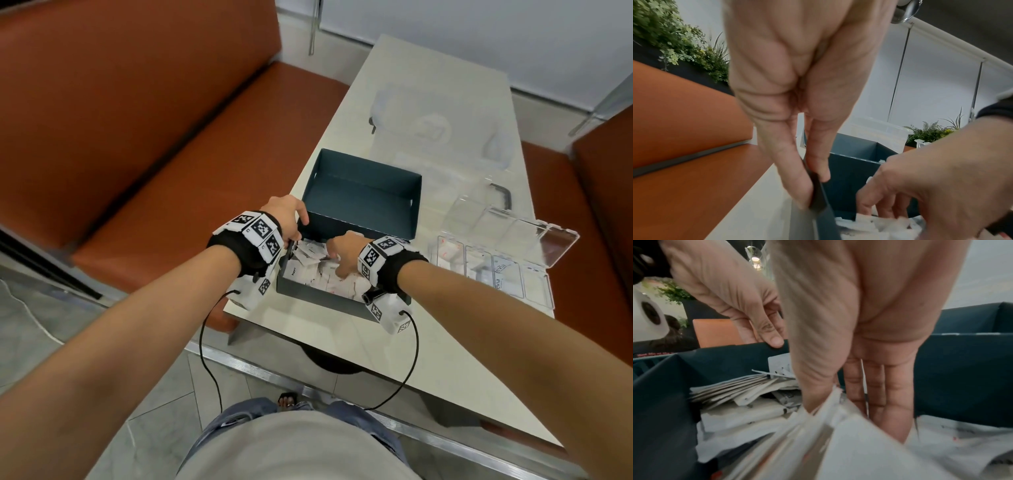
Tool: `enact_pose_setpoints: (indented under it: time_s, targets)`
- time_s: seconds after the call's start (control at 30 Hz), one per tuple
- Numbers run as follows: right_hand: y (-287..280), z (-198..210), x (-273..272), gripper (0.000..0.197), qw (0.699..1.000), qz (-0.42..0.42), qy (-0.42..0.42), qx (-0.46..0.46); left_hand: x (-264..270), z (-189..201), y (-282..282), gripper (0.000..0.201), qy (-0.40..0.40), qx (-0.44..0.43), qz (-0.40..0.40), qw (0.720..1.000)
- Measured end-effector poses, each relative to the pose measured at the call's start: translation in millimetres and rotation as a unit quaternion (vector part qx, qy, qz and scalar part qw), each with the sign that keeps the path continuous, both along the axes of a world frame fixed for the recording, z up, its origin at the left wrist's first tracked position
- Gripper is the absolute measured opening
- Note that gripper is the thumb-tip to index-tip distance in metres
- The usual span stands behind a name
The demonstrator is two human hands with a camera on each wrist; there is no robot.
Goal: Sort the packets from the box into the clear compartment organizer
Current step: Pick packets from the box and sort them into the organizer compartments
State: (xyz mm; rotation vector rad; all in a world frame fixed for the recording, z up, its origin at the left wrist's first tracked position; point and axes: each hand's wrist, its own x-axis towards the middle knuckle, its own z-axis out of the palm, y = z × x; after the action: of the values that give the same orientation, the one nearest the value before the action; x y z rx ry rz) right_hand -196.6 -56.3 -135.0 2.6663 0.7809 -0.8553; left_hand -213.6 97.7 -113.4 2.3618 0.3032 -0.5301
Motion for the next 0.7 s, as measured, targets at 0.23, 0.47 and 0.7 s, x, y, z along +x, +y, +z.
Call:
enact_pose_setpoints:
  time_s: [0.23, 0.47, 0.7]
  targets:
    - [-14.0, 5.1, 7.2, 0.044, 0.994, -0.061, -0.005, 0.094, 1.2, -0.2, -0.5, 0.034, -0.001, 0.01, -0.009, 1.0]
    - [-47.3, 24.0, 18.8, 0.025, 0.947, -0.187, 0.024, 0.258, 1.7, -4.1, 0.5, 0.034, 0.012, 0.025, -0.032, 0.999]
    - [-85.6, 37.2, 18.6, 0.032, 0.814, -0.331, 0.082, 0.469, 5.0, 12.5, -5.5, 0.028, -0.16, 0.067, -0.053, 0.983]
